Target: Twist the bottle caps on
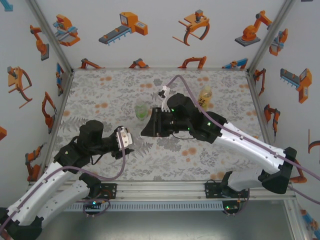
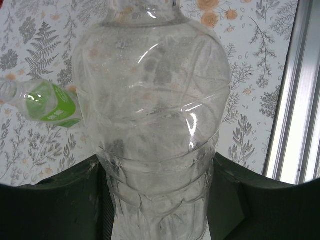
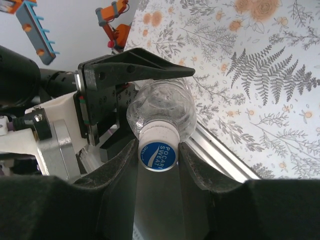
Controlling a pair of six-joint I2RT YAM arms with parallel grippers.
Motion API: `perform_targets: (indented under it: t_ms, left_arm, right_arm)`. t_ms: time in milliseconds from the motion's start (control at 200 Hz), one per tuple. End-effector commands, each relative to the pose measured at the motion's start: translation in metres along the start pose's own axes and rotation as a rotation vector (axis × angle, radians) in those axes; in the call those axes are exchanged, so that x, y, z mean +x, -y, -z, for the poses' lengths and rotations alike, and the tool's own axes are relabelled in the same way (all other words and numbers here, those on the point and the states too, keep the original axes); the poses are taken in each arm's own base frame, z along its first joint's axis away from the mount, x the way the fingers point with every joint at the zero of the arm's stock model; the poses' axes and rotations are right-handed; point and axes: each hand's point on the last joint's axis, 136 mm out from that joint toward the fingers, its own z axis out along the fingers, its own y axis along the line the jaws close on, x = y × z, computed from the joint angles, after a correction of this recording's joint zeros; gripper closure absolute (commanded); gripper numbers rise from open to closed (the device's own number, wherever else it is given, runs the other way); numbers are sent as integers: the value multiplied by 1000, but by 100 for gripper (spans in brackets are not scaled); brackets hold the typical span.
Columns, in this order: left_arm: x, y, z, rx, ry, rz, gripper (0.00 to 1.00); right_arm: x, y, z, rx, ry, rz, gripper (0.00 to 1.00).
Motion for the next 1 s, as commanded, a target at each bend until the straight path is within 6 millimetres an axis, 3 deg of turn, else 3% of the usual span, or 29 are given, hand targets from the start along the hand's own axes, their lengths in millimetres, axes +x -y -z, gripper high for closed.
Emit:
perform_targets:
  t_ms: [0, 220, 396, 651, 766, 891, 996]
  left_arm:
    - [-48, -8, 7, -8, 188, -74, 100]
    - [-47, -5, 5, 13, 181, -74, 100]
    - [-48, -3, 5, 28, 187, -76, 100]
    - [-47, 1, 3, 53, 185, -75, 100]
    - [-47, 3, 2, 69, 190, -78, 100]
    - [-47, 5, 2, 83, 193, -80, 100]
    - [-47, 5, 2, 79, 194, -85, 100]
  right_arm:
    - [5, -12, -1, -36, -17, -26, 53]
    - [-19, -44, 35, -109, 88, 197, 38]
    - [-25, -55, 59, -93, 124, 510, 38]
    - [-2, -70, 72, -194, 87, 1141, 43]
    - [22, -69, 78, -281, -2, 1442, 46]
    - [36, -63, 77, -331, -68, 1645, 48]
    - [42, -65, 74, -384, -86, 1711, 47]
